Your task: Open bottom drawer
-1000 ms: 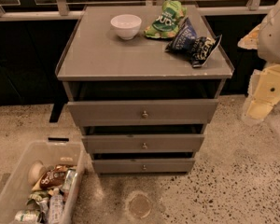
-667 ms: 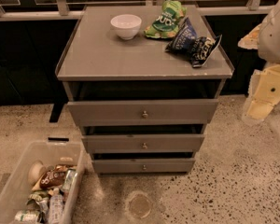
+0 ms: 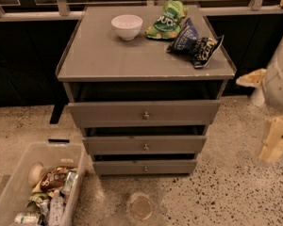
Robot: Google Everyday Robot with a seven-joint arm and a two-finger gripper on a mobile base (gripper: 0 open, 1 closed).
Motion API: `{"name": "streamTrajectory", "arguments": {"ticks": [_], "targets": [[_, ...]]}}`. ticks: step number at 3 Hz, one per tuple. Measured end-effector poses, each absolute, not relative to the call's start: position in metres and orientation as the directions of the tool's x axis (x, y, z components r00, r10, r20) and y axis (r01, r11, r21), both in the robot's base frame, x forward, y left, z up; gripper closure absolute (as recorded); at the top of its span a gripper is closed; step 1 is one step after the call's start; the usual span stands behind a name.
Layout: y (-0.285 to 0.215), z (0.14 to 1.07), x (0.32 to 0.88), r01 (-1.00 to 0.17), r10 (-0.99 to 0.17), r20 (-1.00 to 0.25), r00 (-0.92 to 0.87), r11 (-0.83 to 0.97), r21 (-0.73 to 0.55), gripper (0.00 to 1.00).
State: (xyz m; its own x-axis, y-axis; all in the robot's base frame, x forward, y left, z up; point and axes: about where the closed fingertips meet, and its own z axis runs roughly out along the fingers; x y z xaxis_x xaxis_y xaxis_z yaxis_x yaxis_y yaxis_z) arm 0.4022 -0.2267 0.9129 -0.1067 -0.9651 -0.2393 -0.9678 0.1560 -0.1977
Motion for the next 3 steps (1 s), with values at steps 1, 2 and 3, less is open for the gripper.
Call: {"name": "streamTrajectory", "arguments": {"ticks": [1, 2, 3], "targets": [[-0.234, 0.857, 0.370, -0.977, -0.966, -0.254, -0.054, 0.104, -0.187, 0.00], [-0.251, 0.791, 0.331, -0.980, -0.963, -0.263, -0.055, 0.103, -0.172, 0.00], [-0.271, 0.707, 0.270, -0.986, -0.949, -0.299, -0.103, 0.137, -0.093, 0.00]]}}
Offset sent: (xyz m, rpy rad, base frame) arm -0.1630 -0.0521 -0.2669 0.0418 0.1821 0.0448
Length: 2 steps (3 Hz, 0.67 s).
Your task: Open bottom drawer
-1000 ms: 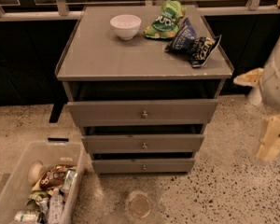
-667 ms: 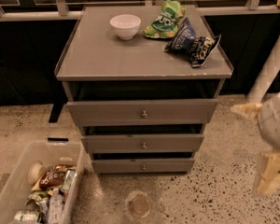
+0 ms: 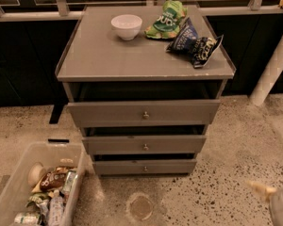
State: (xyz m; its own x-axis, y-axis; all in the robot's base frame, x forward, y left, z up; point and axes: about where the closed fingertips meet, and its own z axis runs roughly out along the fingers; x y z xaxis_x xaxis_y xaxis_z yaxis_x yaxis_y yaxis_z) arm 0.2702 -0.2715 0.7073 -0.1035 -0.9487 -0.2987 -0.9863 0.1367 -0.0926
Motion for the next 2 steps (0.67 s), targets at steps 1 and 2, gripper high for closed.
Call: {"name": "streamTrajectory", "arguments": {"ticks": [1, 2], "targets": [[-0.288, 0.612, 0.195, -0.982, -0.921, -0.340, -0.188, 0.179, 0.060, 0.00], [-0.294, 0.521, 0.140, -0.959, -0.899, -0.354, -0.259, 0.195, 0.207, 0.00]]}}
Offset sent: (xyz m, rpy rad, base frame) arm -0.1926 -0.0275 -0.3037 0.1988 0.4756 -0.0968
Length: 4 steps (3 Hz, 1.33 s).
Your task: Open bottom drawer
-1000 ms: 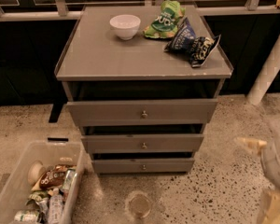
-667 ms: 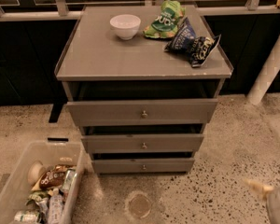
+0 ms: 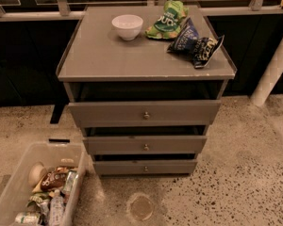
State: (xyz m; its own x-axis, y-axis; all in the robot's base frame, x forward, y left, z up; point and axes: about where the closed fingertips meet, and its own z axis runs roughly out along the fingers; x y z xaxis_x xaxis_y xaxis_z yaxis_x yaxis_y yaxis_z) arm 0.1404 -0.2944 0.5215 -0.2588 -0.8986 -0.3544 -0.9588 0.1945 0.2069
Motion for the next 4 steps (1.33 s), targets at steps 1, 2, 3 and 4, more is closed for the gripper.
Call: {"name": "streamTrajectory", "arguments": {"ticks": [1, 2, 3, 4], "targets": [[-0.280, 0.451, 0.121, -0.943, -0.890, -0.375, -0.261, 0.152, 0.296, 0.00], [-0.244, 0.400, 0.128, -0.943, -0.882, -0.419, -0.217, 0.077, 0.325, 0.00], [-0.208, 0.383, 0.166, -0.963, -0.867, -0.471, -0.162, 0.034, 0.268, 0.00], [-0.184, 0.392, 0.213, -0.985, -0.846, -0.521, -0.116, 0.030, 0.172, 0.00]]}}
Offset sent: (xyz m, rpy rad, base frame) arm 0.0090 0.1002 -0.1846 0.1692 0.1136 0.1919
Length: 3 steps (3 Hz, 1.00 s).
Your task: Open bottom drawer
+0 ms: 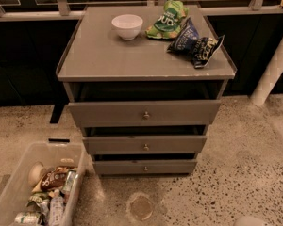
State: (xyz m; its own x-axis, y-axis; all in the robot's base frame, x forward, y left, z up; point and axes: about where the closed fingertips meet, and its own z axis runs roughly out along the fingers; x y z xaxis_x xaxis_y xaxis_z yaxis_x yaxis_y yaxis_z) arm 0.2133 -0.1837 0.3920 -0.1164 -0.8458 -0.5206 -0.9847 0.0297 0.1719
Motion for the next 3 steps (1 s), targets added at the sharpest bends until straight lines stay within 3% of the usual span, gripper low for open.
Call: {"name": "streamTrajectory", "arguments": {"ticks": [1, 2, 3], "targets": [[-0.175, 0.398, 0.250, -0.992, -0.843, -0.529, -0.098, 0.042, 0.116, 0.00], [-0.168, 0.373, 0.293, -0.990, -0.890, -0.437, -0.131, 0.098, 0.098, 0.00], [-0.168, 0.372, 0.297, -0.992, -0.888, -0.443, -0.122, 0.091, 0.090, 0.00]]}}
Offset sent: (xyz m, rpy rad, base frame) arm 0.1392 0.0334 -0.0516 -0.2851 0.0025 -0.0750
